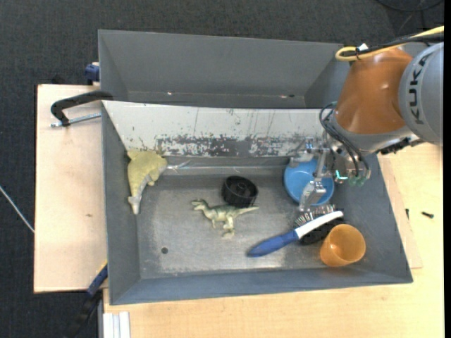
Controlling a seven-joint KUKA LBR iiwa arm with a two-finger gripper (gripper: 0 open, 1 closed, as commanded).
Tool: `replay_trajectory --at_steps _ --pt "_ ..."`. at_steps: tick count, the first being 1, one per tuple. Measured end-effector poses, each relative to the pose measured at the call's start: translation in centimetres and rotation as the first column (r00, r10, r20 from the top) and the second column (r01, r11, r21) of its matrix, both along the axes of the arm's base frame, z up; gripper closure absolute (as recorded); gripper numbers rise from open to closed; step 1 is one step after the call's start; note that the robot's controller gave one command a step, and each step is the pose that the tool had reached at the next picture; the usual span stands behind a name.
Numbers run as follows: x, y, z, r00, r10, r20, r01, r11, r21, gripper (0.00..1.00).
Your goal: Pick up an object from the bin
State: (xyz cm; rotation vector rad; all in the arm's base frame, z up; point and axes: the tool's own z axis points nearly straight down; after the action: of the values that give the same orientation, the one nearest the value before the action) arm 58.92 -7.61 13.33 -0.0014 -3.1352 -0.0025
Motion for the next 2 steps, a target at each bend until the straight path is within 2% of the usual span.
replay_trajectory --at_steps 1,2 --pt "-2.5 -0.9 -4.1 0.967 0.254 0.021 -0.254 0.967 -0.002 0.0" --pt "-0.9 -5.2 -5.2 0.855 0.519 0.015 -0.519 0.855 -0.007 0.0"
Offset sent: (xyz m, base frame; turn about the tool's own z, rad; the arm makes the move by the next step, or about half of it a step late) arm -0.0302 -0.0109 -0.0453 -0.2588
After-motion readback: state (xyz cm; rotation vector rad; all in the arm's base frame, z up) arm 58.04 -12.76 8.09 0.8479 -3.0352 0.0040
